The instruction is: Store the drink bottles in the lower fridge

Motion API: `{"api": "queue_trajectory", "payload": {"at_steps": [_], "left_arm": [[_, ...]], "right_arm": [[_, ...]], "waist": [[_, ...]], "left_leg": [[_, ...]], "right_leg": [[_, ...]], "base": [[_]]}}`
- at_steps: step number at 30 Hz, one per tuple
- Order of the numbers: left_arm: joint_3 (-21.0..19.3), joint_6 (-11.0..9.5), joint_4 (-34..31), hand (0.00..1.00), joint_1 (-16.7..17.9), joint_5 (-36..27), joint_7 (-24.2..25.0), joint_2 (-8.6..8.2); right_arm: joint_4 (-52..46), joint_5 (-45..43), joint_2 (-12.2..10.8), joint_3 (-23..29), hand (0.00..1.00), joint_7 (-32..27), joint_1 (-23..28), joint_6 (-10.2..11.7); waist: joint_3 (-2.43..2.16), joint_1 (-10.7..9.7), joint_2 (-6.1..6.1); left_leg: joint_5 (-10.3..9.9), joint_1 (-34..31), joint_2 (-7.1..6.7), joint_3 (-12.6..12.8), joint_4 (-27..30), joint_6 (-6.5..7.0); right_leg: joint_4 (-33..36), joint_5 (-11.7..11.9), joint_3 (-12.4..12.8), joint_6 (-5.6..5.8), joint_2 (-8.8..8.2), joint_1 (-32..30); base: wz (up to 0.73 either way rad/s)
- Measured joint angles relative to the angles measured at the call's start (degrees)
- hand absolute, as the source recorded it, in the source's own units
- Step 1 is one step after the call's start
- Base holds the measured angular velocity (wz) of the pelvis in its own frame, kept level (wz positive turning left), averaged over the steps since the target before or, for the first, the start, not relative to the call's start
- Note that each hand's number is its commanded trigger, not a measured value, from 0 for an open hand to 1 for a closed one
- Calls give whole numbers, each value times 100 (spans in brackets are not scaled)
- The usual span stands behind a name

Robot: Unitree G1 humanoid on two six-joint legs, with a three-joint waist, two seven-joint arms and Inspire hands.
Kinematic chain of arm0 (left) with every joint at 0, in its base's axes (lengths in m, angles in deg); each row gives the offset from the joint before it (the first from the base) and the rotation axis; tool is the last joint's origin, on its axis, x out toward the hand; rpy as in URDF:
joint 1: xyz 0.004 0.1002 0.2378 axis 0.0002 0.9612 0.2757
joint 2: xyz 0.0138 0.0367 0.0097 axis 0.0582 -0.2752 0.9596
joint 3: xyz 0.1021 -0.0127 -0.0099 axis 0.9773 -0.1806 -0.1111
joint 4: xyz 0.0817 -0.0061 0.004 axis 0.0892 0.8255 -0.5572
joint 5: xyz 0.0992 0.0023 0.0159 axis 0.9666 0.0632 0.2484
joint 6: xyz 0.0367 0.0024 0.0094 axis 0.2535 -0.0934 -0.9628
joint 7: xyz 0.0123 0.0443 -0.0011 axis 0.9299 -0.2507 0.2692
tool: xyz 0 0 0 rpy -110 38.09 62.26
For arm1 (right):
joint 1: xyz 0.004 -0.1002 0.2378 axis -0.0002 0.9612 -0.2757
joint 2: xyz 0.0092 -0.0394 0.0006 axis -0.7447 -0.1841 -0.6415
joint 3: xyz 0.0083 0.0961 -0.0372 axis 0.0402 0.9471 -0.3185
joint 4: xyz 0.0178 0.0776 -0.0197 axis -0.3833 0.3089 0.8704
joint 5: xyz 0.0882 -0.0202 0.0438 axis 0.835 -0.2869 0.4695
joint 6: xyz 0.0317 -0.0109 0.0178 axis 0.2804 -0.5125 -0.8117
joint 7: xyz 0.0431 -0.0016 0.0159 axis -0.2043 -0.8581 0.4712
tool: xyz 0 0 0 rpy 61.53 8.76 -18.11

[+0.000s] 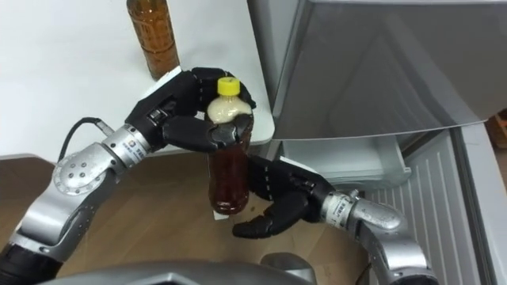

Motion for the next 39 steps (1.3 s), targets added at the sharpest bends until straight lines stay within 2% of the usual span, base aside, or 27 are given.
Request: {"api": "queue_trajectory", "payload": {"at_steps": [5, 11, 20, 28, 32, 39], "left_arm": [[-43, -32, 0, 100, 0, 0, -32, 127], [-51, -125, 0, 100, 2, 0, -135, 251], [46, -161, 104, 100, 18, 90, -134, 240], [159, -161, 116, 100, 25, 150, -225, 276], [355, -162, 115, 100, 54, 152, -235, 280], [390, -162, 115, 100, 79, 154, -261, 285]], "right_arm": [[-279, 60, 153, 0, 0, 324, -1, -1], [-367, 193, 209, 1, 0, 552, 0, -1], [-361, 267, 199, -172, 0, 531, 82, -80], [-360, 422, 178, -393, 0, 280, 107, -85], [-360, 483, 186, -505, 0, 250, 98, -84], [-359, 690, 212, -667, 2, 92, 98, -117]], "waist": [[-4, 97, 23], [-4, 100, 21], [-7, 240, -20], [-13, 227, -29], [-48, 223, 17], [-49, 223, 18]], "left_leg": [[1, -40, -1, -10, 20, -1], [1, -50, -4, -14, 15, 0], [1, -35, -1, -13, -8, 0], [0, -126, -2, -17, -7, 1], [1, -208, -5, -27, 24, 0], [4, -233, -7, -21, 27, -1]], "right_leg": [[19, 0, -4, 0, -8, -43], [18, 0, -15, 0, -10, -46], [16, 0, 1, 0, -1, -52], [-12, 2, -14, 3, -3, -87], [-12, 2, -11, 3, -21, -186], [-13, 2, -7, 3, -17, -225]], "base": [[0], [0], [0], [0], [0], [0]]}}
